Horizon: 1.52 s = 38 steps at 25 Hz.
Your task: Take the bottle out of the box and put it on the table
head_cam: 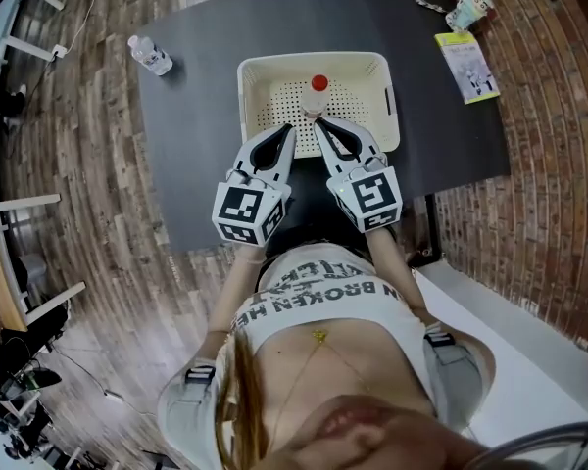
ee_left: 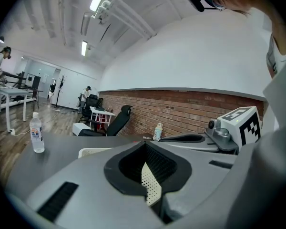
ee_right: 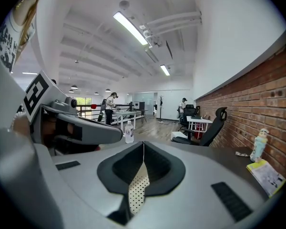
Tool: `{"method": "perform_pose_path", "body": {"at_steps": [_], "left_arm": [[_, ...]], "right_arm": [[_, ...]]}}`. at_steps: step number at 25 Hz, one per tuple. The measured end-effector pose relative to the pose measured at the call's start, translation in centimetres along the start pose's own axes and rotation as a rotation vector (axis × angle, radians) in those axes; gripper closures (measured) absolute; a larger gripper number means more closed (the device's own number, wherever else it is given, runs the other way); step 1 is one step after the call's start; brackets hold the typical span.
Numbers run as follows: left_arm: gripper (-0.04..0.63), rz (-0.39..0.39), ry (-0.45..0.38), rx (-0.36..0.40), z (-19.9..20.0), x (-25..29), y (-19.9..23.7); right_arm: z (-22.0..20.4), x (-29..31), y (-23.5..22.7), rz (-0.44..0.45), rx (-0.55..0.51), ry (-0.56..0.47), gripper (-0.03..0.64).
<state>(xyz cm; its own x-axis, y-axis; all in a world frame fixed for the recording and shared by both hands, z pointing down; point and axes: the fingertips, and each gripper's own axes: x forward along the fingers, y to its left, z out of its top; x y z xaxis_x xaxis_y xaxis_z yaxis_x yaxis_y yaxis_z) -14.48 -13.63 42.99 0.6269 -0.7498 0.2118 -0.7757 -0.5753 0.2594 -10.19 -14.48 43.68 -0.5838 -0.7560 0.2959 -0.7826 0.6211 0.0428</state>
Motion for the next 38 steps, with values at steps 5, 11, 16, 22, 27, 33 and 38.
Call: {"method": "perform_pose_path", "body": {"at_steps": [5, 11, 16, 22, 27, 33, 38], "left_arm": [[0.591, 0.058, 0.01, -0.021, -0.4, 0.9, -0.2], [0.591, 0.129, 0.013, -0.011, -0.4, 1.8, -0.7], [0.591, 0.156, 0.024, 0.009, -0.4, 2.3, -0.9], [0.591, 0.165, 0.04, 0.014, -0.8, 3.0, -1.0], [0.591, 0.159, 0.051, 0.005, -1.1, 3.5, -0.8], [0.591, 0.14, 0.079, -0.01, -1.9, 4.0, -0.5], [0.591, 0.127, 0.095, -0.025, -2.5, 4.2, -0.3]], "right_arm": [[0.0, -0.1, -1.7, 0.04, -0.007, 0.006, 0.607], [0.3, 0.1, -2.3, 0.119, -0.025, 0.001, 0.607], [0.4, 0.5, -2.0, 0.164, -0.027, -0.003, 0.607], [-0.2, 1.1, -2.6, 0.18, -0.027, 0.01, 0.607], [-1.5, 2.2, -3.4, 0.166, -0.026, 0.04, 0.607], [-3.0, 4.1, -4.5, 0.134, -0.029, 0.086, 0.607], [-3.7, 4.7, -5.3, 0.103, -0.023, 0.087, 0.606]]}}
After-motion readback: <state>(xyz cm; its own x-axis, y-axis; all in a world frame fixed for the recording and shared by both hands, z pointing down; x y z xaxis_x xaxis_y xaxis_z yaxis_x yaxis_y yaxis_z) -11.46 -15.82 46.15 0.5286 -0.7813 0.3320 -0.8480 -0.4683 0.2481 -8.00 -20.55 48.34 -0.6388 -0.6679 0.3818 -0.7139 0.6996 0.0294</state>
